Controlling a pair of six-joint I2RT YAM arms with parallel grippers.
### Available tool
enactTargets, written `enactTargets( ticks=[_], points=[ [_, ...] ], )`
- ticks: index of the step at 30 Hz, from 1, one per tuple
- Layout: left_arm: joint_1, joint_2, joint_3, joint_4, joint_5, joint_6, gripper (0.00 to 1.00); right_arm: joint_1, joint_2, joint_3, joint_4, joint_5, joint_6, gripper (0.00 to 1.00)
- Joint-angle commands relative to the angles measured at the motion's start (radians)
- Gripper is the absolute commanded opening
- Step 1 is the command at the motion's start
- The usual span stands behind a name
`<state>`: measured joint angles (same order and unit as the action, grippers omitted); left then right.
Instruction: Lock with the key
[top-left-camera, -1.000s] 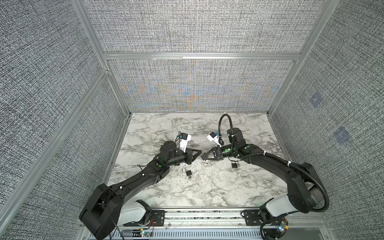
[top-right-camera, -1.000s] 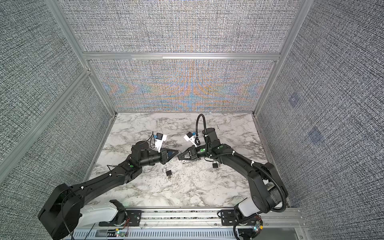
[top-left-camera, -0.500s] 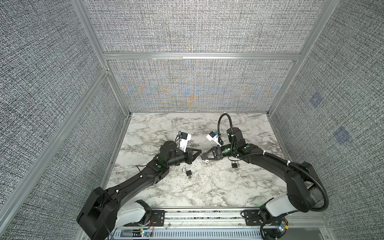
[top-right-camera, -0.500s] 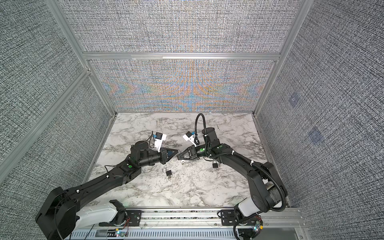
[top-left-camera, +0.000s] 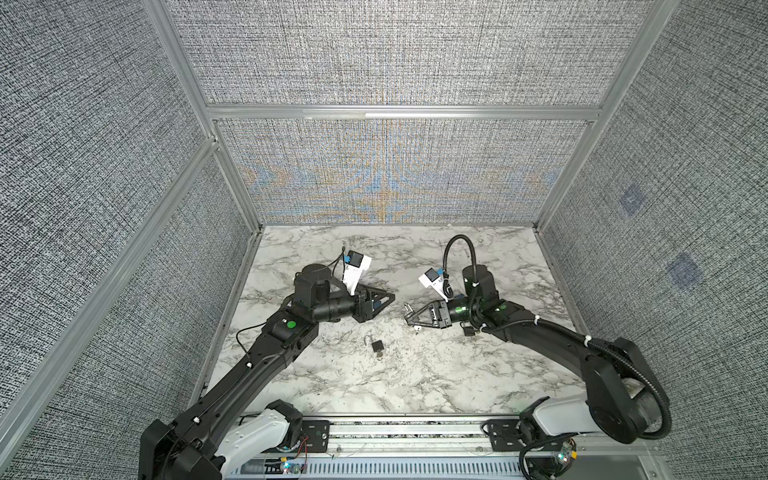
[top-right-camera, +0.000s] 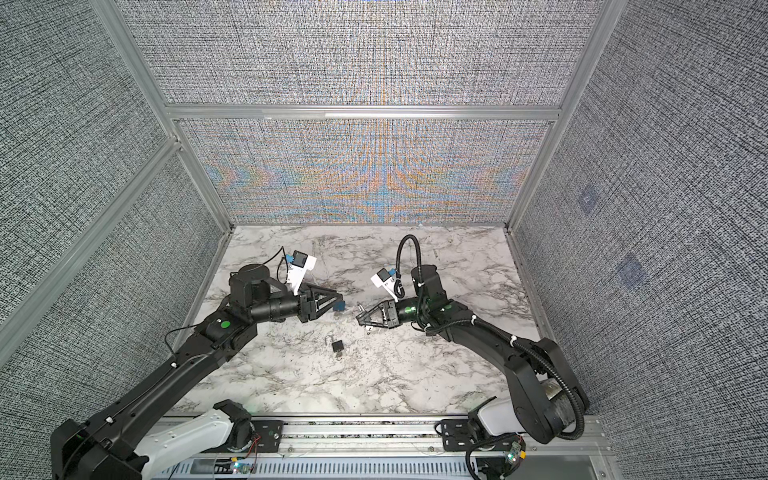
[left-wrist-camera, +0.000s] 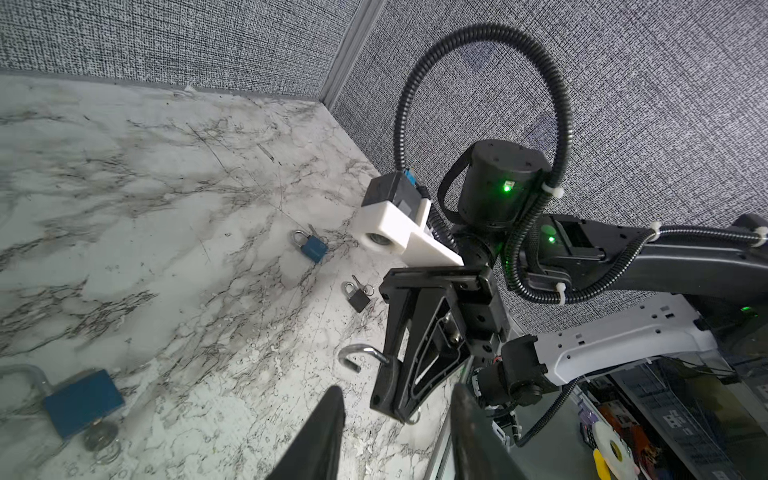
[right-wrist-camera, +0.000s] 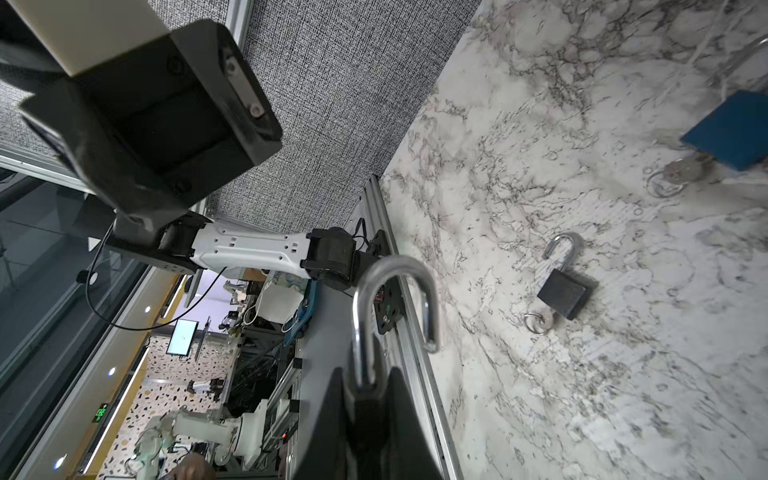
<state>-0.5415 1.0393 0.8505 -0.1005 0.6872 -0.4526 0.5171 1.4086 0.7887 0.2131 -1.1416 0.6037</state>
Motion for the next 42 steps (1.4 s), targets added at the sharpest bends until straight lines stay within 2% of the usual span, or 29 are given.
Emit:
enactTargets(
  ticks=[1,5,10,15,23,30,37,42],
  points=[
    [0.001,0.018,-0.007,-0.061,0.056,0.059,0.45,0.008,-0.008,-0.001,0.009,-0.094,0.002,0.00],
    [0.001,0.036,-0.034,-0.068,0.086,0.088,0.45,0.044,-0.008,-0.003,0.005,-0.151,0.011,0.00],
    [0.002,0.024,-0.083,0.039,0.195,0.079,0.45,0.105,0.006,0.001,-0.007,-0.203,0.026,0.00],
    [0.002,0.017,-0.103,0.058,0.244,0.071,0.44,0.129,0.018,0.007,0.000,-0.233,0.055,0.00],
    [0.002,-0.003,-0.161,0.152,0.384,0.010,0.29,0.132,0.031,0.024,0.009,-0.259,0.080,0.00],
    [0.002,-0.050,-0.182,0.141,0.392,0.004,0.17,0.132,0.052,0.042,0.011,-0.262,0.085,0.00],
    [0.002,-0.051,-0.185,0.128,0.376,0.007,0.16,0.132,0.065,0.058,0.012,-0.256,0.088,0.00],
    [0.002,-0.043,-0.181,0.134,0.377,0.000,0.09,0.135,0.064,0.061,0.007,-0.254,0.087,0.00]
  ],
)
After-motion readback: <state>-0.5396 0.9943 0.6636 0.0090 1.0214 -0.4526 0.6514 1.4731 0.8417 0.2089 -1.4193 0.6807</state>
